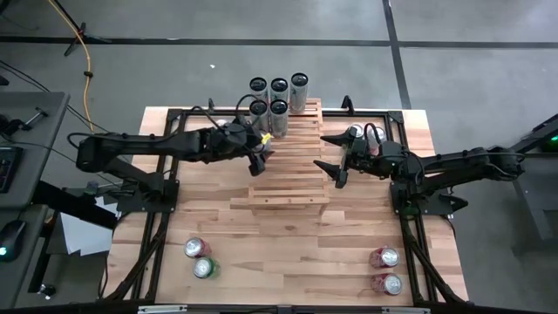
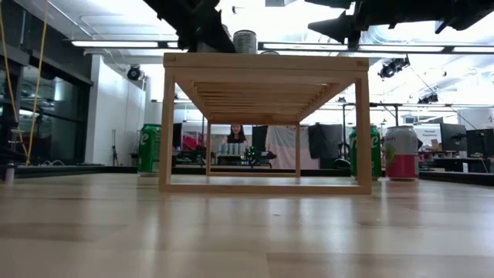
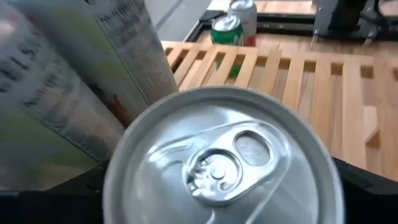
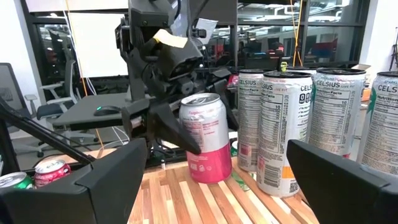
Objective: Place canned beverage on shelf
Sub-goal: Put the left white and pink soda can on the shelf
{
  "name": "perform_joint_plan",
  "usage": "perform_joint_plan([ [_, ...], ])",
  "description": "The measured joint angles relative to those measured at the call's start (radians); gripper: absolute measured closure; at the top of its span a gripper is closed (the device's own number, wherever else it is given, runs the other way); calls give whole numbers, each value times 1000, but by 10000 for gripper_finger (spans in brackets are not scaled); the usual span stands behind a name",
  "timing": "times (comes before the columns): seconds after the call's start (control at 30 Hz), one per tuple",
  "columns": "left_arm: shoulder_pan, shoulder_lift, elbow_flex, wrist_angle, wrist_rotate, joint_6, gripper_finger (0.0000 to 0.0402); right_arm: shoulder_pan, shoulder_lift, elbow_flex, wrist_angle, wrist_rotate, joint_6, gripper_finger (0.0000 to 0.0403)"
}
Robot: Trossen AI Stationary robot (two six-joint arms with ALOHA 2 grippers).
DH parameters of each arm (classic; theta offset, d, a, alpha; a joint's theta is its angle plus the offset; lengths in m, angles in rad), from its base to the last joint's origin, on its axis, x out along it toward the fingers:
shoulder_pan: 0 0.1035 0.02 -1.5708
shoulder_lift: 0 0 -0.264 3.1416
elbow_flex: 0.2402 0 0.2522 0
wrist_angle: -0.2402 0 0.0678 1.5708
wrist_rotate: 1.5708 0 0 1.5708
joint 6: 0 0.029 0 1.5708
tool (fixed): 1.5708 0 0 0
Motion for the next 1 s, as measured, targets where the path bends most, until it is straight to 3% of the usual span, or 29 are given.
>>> perform_joint_plan([
  [0.5, -11, -23, 23, 13, -52, 47, 4, 0, 0, 0, -3, 0, -1, 29],
  [1.0, -18, -173, 43, 8, -50, 32, 3, 0, 0, 0, -9, 0, -1, 29],
])
